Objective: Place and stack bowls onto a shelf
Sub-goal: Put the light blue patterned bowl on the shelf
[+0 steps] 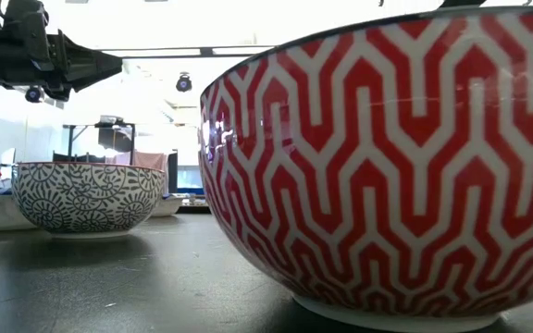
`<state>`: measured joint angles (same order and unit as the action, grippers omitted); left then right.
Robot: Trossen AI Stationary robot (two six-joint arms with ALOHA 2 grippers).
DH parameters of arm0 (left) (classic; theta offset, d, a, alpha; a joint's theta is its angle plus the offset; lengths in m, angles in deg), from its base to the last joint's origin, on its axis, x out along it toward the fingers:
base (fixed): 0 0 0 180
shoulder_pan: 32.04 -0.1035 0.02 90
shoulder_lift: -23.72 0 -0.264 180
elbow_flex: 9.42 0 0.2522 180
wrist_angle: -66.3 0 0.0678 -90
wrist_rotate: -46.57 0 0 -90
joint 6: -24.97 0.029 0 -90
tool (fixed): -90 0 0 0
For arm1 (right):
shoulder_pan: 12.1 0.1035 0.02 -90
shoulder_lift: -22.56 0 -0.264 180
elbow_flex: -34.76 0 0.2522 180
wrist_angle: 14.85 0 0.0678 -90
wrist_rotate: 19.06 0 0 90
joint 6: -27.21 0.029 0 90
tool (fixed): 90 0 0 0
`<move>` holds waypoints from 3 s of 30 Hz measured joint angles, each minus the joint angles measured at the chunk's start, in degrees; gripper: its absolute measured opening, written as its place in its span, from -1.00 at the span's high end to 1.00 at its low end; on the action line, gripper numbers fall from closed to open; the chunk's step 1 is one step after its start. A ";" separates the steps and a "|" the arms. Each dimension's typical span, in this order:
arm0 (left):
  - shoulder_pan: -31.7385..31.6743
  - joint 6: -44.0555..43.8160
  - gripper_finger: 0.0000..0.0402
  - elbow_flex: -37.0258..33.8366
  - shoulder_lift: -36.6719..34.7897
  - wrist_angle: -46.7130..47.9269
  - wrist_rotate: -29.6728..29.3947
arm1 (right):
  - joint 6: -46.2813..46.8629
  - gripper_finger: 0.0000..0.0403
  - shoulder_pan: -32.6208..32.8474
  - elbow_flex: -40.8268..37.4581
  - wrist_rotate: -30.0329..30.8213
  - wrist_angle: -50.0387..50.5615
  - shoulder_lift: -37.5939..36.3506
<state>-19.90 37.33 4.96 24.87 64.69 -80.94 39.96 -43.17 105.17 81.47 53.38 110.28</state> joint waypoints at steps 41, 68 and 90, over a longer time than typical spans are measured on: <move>0.02 0.00 0.33 0.00 0.02 0.00 0.00 | 8.07 0.93 11.49 0.04 -6.55 3.90 -13.46; 0.02 0.00 0.33 0.00 0.00 0.00 0.00 | 27.57 0.93 37.73 -2.20 -11.03 11.35 -8.10; 0.02 0.00 0.33 0.00 0.01 -0.01 0.00 | 30.14 0.72 39.32 -8.12 -10.39 5.09 -6.86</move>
<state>-19.88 37.33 4.96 24.88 64.68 -80.94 70.10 -3.85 97.04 71.08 58.47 103.42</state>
